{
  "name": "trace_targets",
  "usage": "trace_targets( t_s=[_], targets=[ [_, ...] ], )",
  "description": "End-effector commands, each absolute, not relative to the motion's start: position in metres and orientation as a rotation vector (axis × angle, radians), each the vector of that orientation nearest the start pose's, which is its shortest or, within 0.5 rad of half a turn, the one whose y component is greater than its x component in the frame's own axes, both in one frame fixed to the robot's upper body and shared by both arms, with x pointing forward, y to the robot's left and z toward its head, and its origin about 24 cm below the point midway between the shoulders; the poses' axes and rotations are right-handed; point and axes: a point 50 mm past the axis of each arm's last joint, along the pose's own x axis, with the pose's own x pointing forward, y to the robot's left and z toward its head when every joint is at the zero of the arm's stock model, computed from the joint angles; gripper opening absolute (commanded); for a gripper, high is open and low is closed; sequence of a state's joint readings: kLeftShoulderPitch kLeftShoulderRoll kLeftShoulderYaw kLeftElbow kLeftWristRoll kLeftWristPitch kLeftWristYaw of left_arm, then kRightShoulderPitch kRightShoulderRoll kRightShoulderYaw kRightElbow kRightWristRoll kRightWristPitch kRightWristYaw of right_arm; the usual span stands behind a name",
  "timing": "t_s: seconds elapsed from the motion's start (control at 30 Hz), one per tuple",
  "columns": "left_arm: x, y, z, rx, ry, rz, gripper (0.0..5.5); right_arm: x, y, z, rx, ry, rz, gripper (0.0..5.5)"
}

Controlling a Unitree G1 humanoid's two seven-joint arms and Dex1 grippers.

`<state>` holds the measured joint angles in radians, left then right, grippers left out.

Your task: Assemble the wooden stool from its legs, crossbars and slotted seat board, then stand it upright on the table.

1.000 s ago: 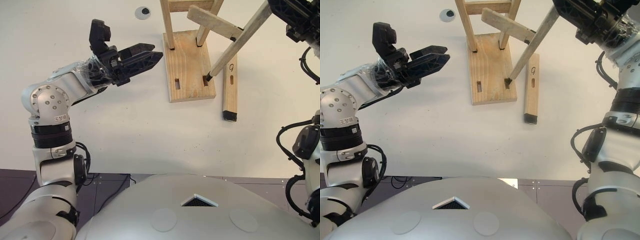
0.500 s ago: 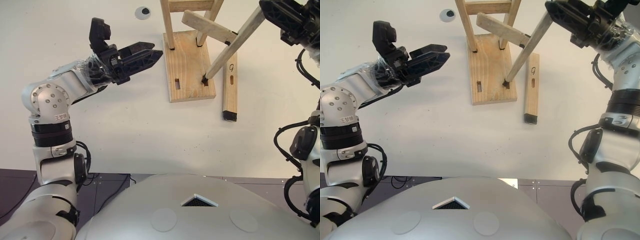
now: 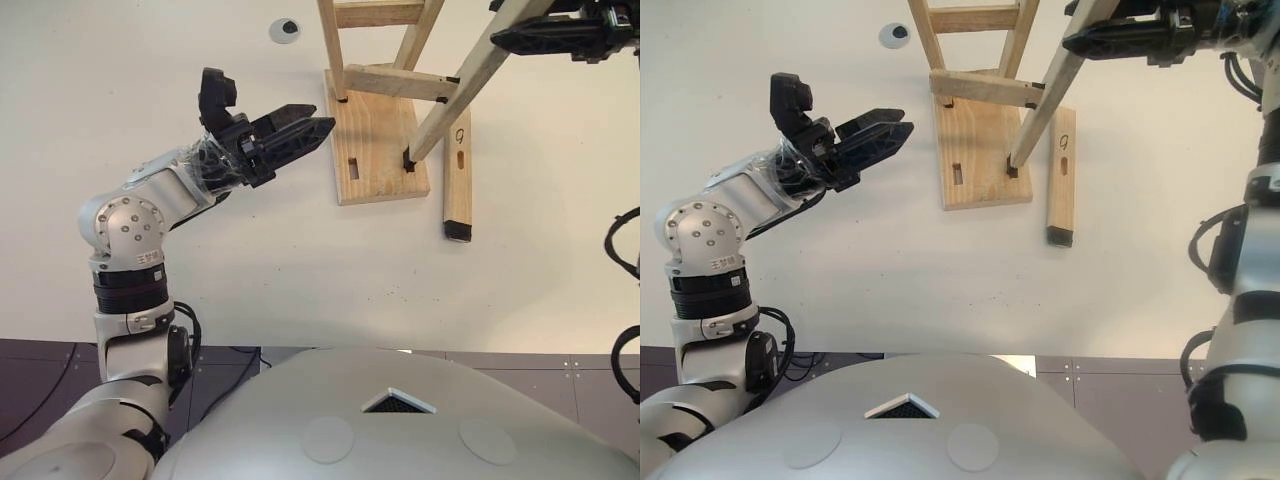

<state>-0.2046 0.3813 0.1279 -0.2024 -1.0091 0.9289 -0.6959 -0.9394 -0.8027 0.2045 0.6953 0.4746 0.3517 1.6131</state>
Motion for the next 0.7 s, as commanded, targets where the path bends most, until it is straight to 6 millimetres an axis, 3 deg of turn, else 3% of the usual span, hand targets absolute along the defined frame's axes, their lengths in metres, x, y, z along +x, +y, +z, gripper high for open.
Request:
trace_targets(
  t_s=[0.03, 0.3, 0.57, 0.7],
  targets=[
    [0.248, 0.155, 0.114, -0.642, 0.283, -1.046, 3.97, 0.331, -0.247, 0.177, -0.203, 0.471, 1.368, 2.05],
    [0.247, 0.156, 0.116, -0.641, 0.286, -1.039, 3.97, 0.327, -0.247, 0.177, -0.279, 0.529, 1.416, 2.05],
    [0.239, 0.148, 0.106, -0.68, 0.282, -0.986, 3.97, 0.337, -0.228, 0.2, -0.395, 0.52, 1.473, 2.05],
    [0.238, 0.148, 0.105, -0.685, 0.27, -0.965, 3.97, 0.337, -0.231, 0.2, -0.428, 0.543, 1.47, 2.05]
  ],
)
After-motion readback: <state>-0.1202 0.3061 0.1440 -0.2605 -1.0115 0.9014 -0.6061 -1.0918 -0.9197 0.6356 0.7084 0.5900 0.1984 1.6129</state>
